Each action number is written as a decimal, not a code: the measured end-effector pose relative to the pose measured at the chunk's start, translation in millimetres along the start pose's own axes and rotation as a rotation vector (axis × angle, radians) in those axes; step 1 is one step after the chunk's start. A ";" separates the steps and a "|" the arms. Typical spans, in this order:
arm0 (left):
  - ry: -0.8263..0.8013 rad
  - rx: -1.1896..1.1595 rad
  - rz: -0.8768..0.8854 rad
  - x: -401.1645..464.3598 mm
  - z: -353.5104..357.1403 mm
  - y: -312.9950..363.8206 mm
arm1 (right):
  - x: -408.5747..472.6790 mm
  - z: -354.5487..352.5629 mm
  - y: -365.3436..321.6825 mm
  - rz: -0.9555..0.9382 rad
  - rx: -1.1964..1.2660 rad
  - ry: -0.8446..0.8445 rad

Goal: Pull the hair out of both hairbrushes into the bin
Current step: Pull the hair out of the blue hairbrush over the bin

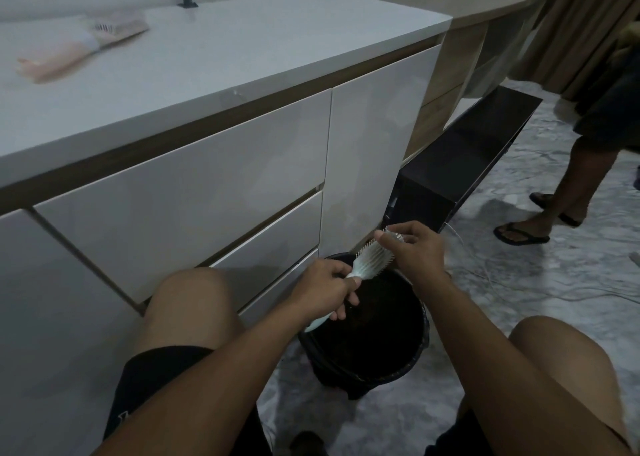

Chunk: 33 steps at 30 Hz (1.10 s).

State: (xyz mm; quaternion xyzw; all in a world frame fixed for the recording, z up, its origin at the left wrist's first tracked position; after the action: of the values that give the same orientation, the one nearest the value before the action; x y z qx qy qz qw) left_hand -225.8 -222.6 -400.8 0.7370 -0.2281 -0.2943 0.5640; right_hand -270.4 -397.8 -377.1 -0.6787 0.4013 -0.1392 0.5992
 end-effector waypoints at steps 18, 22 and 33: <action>-0.004 -0.222 -0.162 -4.2 -6.8 5.3 | -9.3 14.2 -5.6 0.013 -0.046 -0.297; -0.012 -0.238 -0.170 -3.9 -5.6 4.4 | -3.0 7.3 -3.4 0.025 0.047 -0.195; -0.054 -0.199 -0.140 -5.0 -3.1 5.9 | -4.1 -4.5 -7.6 0.055 0.138 -0.014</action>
State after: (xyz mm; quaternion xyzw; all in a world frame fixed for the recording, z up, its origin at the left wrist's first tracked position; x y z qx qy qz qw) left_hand -227.4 -218.7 -393.6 0.6833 -0.1610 -0.3739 0.6062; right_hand -273.2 -398.3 -367.7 -0.6254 0.4051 -0.1454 0.6509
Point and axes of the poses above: each hand's wrist, its own x-axis towards the middle knuckle, its own z-axis out of the palm, y = z × x, the point moved 6 cm from there along x, towards the middle knuckle, and after that the axes turned 8 degrees about z, right-handed, at the moved point
